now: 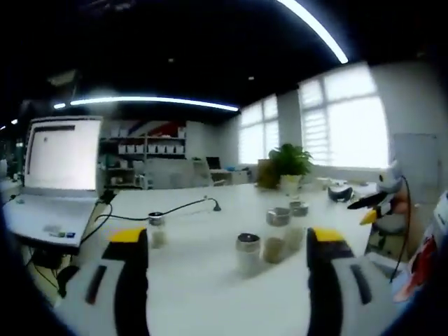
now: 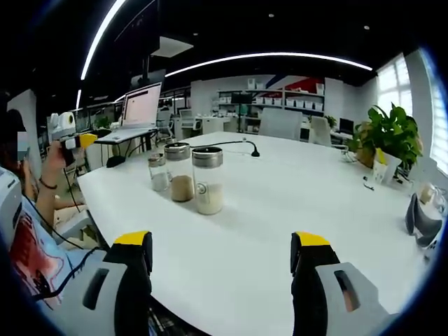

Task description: Rotate the seasoning bottle until the label or dispensing opening points toward the visible target arrow and the bottle remains upright within the marked orientation range

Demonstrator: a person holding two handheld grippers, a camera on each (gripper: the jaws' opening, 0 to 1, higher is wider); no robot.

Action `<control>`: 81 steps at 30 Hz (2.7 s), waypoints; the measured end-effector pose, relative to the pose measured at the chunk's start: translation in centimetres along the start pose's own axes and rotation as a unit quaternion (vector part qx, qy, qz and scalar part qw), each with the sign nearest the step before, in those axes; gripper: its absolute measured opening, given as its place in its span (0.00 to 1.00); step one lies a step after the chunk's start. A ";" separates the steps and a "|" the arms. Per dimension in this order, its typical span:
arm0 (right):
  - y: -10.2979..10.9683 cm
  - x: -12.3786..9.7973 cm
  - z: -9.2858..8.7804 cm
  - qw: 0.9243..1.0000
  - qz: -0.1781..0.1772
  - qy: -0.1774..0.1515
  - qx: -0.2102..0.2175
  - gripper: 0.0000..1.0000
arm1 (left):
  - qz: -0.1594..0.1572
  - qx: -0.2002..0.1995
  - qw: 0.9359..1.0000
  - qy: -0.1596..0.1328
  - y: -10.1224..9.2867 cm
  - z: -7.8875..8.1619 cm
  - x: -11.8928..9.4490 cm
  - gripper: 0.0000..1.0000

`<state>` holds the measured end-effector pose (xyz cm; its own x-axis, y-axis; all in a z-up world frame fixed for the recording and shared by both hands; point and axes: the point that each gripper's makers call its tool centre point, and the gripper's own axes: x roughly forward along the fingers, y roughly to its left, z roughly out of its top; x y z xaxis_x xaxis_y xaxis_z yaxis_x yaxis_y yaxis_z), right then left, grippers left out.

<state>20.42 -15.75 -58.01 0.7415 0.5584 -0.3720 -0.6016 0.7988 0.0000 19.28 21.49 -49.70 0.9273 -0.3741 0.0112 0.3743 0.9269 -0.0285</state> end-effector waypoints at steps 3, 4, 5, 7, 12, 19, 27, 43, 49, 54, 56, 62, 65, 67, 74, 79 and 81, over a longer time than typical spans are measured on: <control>0.0 0.7 -0.4 1.000 0.008 0.004 0.010 0.83 | 0.006 -0.001 1.000 -0.008 0.6 0.4 0.7 1.00; 0.0 0.9 -0.6 1.000 0.010 0.008 0.011 0.83 | 0.012 -0.001 1.000 -0.013 1.0 0.7 0.9 1.00; 0.0 1.0 -0.8 1.000 0.010 0.014 0.012 0.83 | 0.014 0.001 1.000 -0.016 1.3 0.9 1.3 1.00; 0.0 1.0 -1.0 1.000 0.008 0.019 0.010 0.83 | 0.018 0.004 1.000 -0.011 2.1 1.0 2.0 1.00; -0.3 0.4 -0.6 1.000 -0.001 0.013 0.001 0.83 | 0.024 -0.004 0.999 -0.023 4.0 1.5 4.7 0.92; -0.8 0.3 -0.5 1.000 -0.005 0.011 0.001 0.83 | 0.034 -0.003 0.999 -0.013 6.4 0.7 9.0 0.94; -1.1 0.2 -0.5 1.000 -0.009 0.012 0.001 0.83 | 0.068 0.021 0.997 -0.021 10.6 0.5 11.6 0.92; -1.6 0.2 -0.7 1.000 -0.015 0.014 0.007 0.83 | 0.119 0.052 0.991 -0.017 18.4 -1.9 17.0 0.82; -1.6 0.3 -0.8 1.000 -0.014 0.017 0.009 0.83 | 0.116 0.038 0.993 -0.007 19.5 -3.4 19.0 0.80; -1.5 0.3 -0.9 1.000 -0.013 0.018 0.008 0.83 | 0.099 0.065 0.993 0.016 18.7 -4.9 20.3 0.77; -1.5 0.3 -0.9 1.000 -0.013 0.019 0.008 0.83 | 0.092 0.065 0.993 0.015 18.5 -5.3 20.7 0.75; -1.6 0.3 -1.0 1.000 -0.016 0.020 0.007 0.83 | 0.084 0.062 0.994 0.010 17.6 -5.7 21.8 0.67; -1.6 0.2 -1.0 1.000 -0.016 0.021 0.006 0.83 | 0.089 0.069 0.993 0.025 17.7 -6.5 22.2 0.67; -1.6 0.2 -0.9 1.000 -0.017 0.020 0.004 0.83 | 0.091 0.067 0.993 0.025 17.9 -6.9 22.4 0.63; -1.5 0.4 -1.2 1.000 -0.014 0.024 0.008 0.83 | 0.104 0.044 0.993 0.036 18.6 -8.1 23.0 0.52; -1.6 0.4 -1.1 1.000 -0.015 0.025 0.008 0.83 | 0.101 0.045 0.993 0.034 18.7 -8.2 23.0 0.35; -1.5 0.5 -1.2 1.000 -0.014 0.026 0.008 0.83 | 0.101 0.040 0.994 0.031 18.7 -8.1 23.0 0.35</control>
<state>21.34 -16.96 -59.30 0.7418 0.5234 -0.4192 -0.5756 0.8177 0.0025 47.63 29.93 -58.06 0.9826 -0.1792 -0.0488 0.1818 0.9818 0.0551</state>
